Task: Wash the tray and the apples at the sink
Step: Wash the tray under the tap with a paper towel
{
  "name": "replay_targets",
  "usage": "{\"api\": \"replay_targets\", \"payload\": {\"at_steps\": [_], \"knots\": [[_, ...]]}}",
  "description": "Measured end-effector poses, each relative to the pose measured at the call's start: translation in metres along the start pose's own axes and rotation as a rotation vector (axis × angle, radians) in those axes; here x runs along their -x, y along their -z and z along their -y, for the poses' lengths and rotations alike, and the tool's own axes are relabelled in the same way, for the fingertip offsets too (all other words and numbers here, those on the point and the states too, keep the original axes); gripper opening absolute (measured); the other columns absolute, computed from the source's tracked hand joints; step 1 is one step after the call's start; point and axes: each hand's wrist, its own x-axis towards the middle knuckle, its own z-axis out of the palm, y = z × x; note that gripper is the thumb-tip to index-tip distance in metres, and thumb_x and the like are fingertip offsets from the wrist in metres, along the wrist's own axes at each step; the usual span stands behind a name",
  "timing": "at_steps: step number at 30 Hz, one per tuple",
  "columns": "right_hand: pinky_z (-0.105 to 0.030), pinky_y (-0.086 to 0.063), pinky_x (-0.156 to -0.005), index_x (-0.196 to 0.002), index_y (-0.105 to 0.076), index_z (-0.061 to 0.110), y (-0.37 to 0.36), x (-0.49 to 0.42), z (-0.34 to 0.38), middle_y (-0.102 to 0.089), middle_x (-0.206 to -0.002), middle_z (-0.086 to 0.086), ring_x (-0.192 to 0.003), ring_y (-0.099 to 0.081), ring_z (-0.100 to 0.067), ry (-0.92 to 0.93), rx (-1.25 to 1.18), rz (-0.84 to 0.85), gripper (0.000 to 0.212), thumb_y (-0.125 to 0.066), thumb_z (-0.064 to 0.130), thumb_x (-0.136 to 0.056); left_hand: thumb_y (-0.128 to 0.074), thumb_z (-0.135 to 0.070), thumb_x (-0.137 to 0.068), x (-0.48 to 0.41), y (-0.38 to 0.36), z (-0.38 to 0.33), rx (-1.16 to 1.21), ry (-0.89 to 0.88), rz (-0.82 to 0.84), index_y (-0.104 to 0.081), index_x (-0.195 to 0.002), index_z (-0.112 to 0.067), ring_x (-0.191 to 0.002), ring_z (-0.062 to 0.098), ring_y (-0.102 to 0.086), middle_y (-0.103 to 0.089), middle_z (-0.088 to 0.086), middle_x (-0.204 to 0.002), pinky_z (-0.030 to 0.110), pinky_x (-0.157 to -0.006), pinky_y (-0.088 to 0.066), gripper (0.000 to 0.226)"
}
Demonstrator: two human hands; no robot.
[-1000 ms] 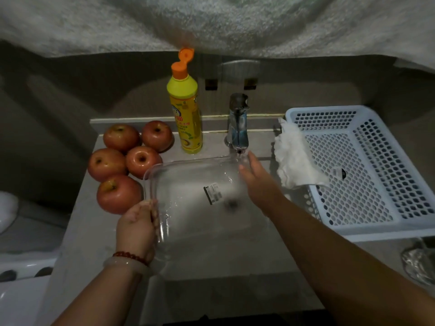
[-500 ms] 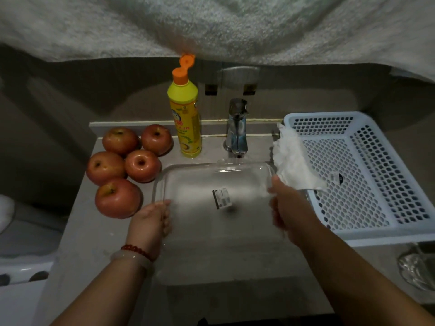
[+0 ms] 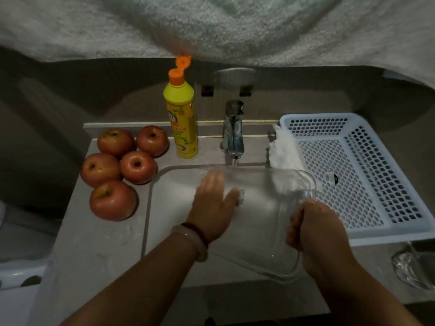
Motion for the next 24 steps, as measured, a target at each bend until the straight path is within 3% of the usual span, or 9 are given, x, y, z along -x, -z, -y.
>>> {"api": "replay_targets", "payload": {"at_steps": [2,4,6,8,11,13,15,20,24], "knots": [[-0.027,-0.035,-0.041,-0.074,-0.046,0.013,-0.003,0.002,-0.004,-0.041,-0.058,-0.006,-0.045,-0.038,-0.015,0.049,0.034,-0.018,0.025,-0.034,0.011,-0.096,-0.02,-0.054,-0.087,-0.006,-0.01,-0.013,-0.014,-0.072,0.049,-0.023,-0.149,-0.005,-0.148,0.022,-0.01,-0.015,0.014,-0.159,0.022,-0.114,-0.001,0.08],[-0.028,-0.035,-0.042,-0.073,-0.045,0.015,-0.007,0.002,-0.006,-0.041,-0.058,-0.005,-0.045,-0.037,-0.015,0.06,0.005,-0.05,0.026,-0.033,0.012,-0.096,-0.027,-0.039,-0.094,-0.017,-0.013,-0.017,-0.056,-0.185,0.097,-0.046,-0.135,0.003,-0.139,0.036,-0.033,-0.035,0.026,-0.148,0.034,-0.113,-0.022,0.062],[-0.027,-0.033,-0.042,-0.072,-0.043,0.016,-0.009,0.002,-0.006,-0.039,-0.057,-0.003,-0.045,-0.035,-0.014,0.046,-0.05,-0.074,0.027,-0.033,0.011,-0.096,-0.037,-0.021,-0.089,-0.039,-0.023,0.003,-0.12,-0.252,0.147,-0.062,-0.095,0.005,-0.097,0.052,-0.062,-0.062,0.037,-0.105,0.054,-0.084,-0.051,0.036],[-0.026,-0.032,-0.042,-0.071,-0.041,0.016,-0.011,0.002,-0.005,-0.038,-0.056,-0.002,-0.043,-0.033,-0.012,0.04,-0.077,-0.072,0.027,-0.033,0.011,-0.097,-0.036,-0.015,-0.079,-0.058,-0.028,0.028,-0.091,-0.265,0.116,-0.05,-0.092,-0.002,-0.077,0.05,-0.065,-0.063,0.033,-0.086,0.057,-0.067,-0.056,0.023],[-0.027,-0.033,-0.042,-0.074,-0.042,0.014,-0.015,0.001,-0.001,-0.038,-0.055,-0.002,-0.044,-0.034,-0.012,0.052,-0.055,-0.065,0.026,-0.032,0.011,-0.098,-0.036,-0.013,-0.091,-0.048,-0.025,0.007,-0.034,-0.153,0.149,-0.053,-0.109,0.0,-0.1,0.047,-0.058,-0.058,0.032,-0.11,0.055,-0.086,-0.052,0.027],[-0.028,-0.035,-0.043,-0.076,-0.043,0.013,-0.017,0.0,0.002,-0.038,-0.056,-0.002,-0.046,-0.035,-0.014,0.061,-0.036,-0.072,0.025,-0.032,0.013,-0.099,-0.035,-0.021,-0.103,-0.031,-0.02,-0.019,0.032,-0.101,0.107,-0.033,-0.144,-0.002,-0.142,0.029,-0.026,-0.03,0.017,-0.152,0.035,-0.117,-0.02,0.045],[-0.028,-0.035,-0.043,-0.075,-0.042,0.015,-0.016,-0.003,0.004,-0.038,-0.055,-0.001,-0.046,-0.034,-0.014,0.073,-0.042,-0.073,0.027,-0.032,0.014,-0.1,-0.032,-0.026,-0.104,-0.026,-0.026,-0.023,0.068,-0.11,0.139,-0.013,-0.152,-0.007,-0.148,0.016,-0.005,-0.01,0.005,-0.16,0.02,-0.114,-0.003,0.054],[-0.029,-0.035,-0.042,-0.074,-0.043,0.015,-0.012,-0.002,0.009,-0.04,-0.055,-0.001,-0.045,-0.035,-0.014,0.119,-0.049,-0.087,0.027,-0.033,0.013,-0.099,-0.038,-0.014,-0.102,-0.05,-0.017,0.007,0.207,0.17,0.072,-0.044,-0.126,0.009,-0.124,0.041,-0.042,-0.047,0.028,-0.13,0.04,-0.104,-0.035,0.034],[-0.03,-0.038,-0.044,-0.076,-0.045,0.014,-0.02,-0.007,0.007,-0.043,-0.056,-0.002,-0.044,-0.04,-0.013,0.132,-0.009,-0.092,0.027,-0.034,0.015,-0.1,-0.035,-0.019,-0.103,-0.025,-0.025,-0.025,0.146,0.018,0.183,-0.031,-0.141,0.008,-0.141,0.034,-0.024,-0.031,0.021,-0.15,0.031,-0.112,-0.02,0.046]]}}
